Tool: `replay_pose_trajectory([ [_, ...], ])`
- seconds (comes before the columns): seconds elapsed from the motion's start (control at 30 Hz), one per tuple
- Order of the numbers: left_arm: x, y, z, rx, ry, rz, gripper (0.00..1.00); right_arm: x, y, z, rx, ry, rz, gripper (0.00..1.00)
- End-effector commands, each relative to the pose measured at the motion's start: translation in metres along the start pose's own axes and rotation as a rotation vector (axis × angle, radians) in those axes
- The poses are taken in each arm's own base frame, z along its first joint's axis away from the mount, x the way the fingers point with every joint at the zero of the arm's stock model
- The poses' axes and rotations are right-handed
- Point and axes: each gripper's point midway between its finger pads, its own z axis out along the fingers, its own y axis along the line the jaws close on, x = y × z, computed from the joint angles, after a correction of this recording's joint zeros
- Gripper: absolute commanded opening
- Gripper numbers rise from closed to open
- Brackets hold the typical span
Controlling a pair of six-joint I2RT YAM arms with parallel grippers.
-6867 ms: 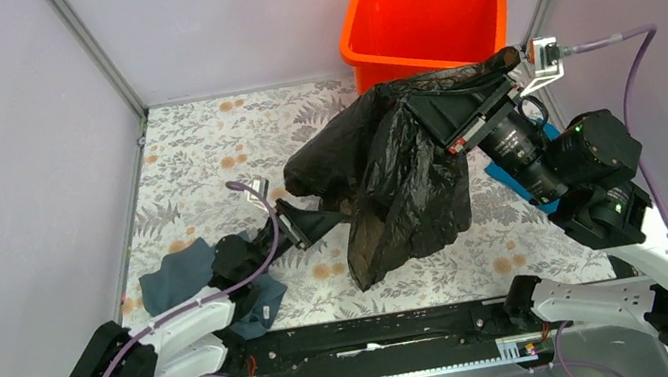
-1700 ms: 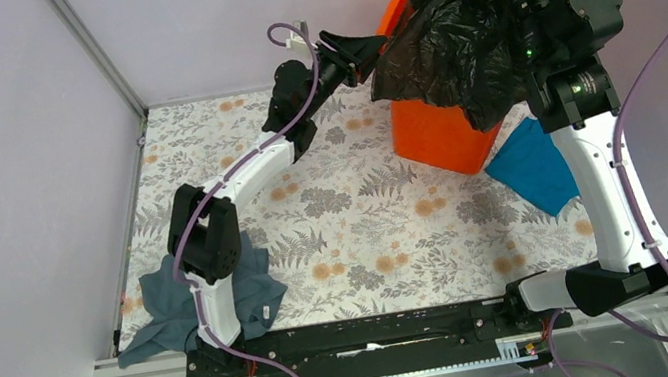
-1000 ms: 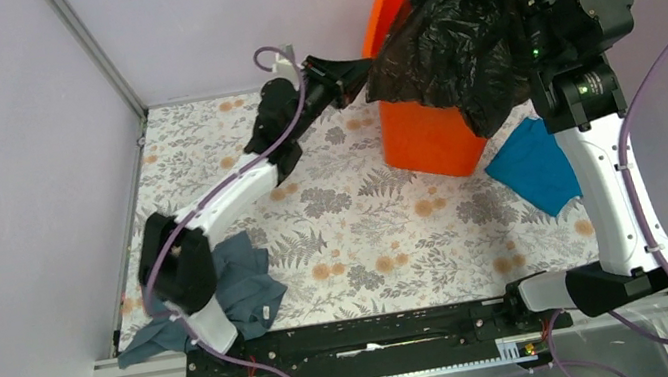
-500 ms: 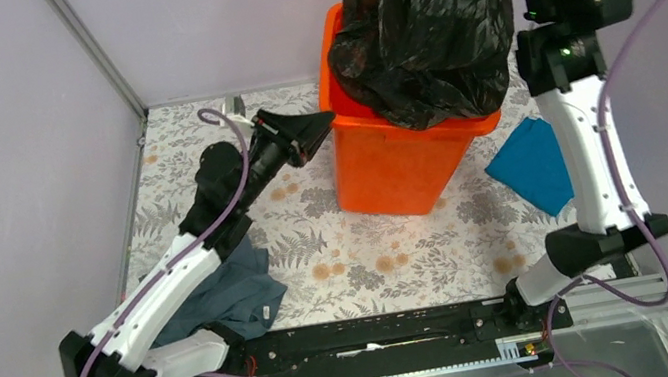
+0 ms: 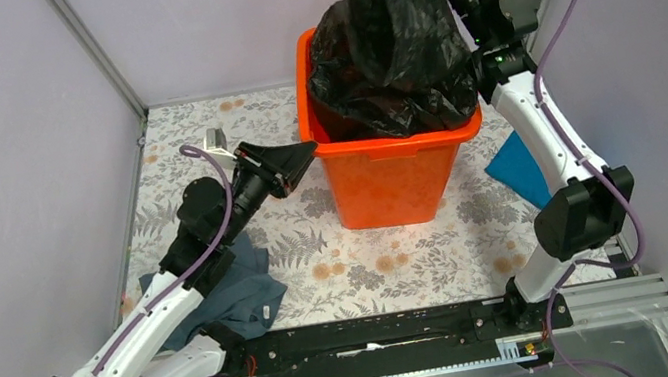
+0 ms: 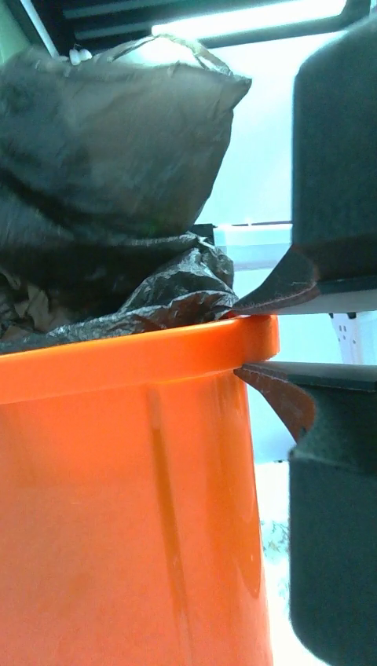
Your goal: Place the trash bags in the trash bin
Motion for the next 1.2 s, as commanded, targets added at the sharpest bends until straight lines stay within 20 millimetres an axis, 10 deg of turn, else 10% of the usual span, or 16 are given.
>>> replay_pose_trajectory([
  [0.0, 0.002, -0.013, -0.014, 0.035, 0.014, 0.211, 0.13, 0.011, 0.032, -0.022, -0.034, 0.139, -0.19, 0.0],
  [0.17, -0.007, -0.005, -0.04, -0.047, 0.008, 0.492, 0.54, 0.022, -0.004, -0.024, 0.163, 0.218, -0.139, 0.0],
  [0.4, -0.006, -0.091, -0.08, 0.186, 0.031, 0.935, 0.9, 0.002, 0.05, -0.025, -0.193, 0.017, 0.013, 0.0],
  [0.53, 0.024, -0.128, -0.064, 0.352, 0.203, 0.98, 0.98, -0.009, 0.074, -0.015, -0.342, -0.031, 0.098, 0.0],
  [0.83, 0.021, -0.182, 0.008, 0.585, 0.104, 0.784, 0.92, -0.001, 0.077, -0.019, -0.333, 0.001, 0.105, 0.0],
  [1.03, 0.021, -0.173, 0.059, 0.538, 0.137, 0.752, 0.94, 0.013, 0.082, -0.017, -0.384, 0.056, 0.132, 0.0],
  [1.17, -0.004, -0.146, 0.079, 0.369, 0.027, 0.717, 0.77, 0.021, 0.087, -0.023, -0.404, 0.076, 0.163, 0.0],
])
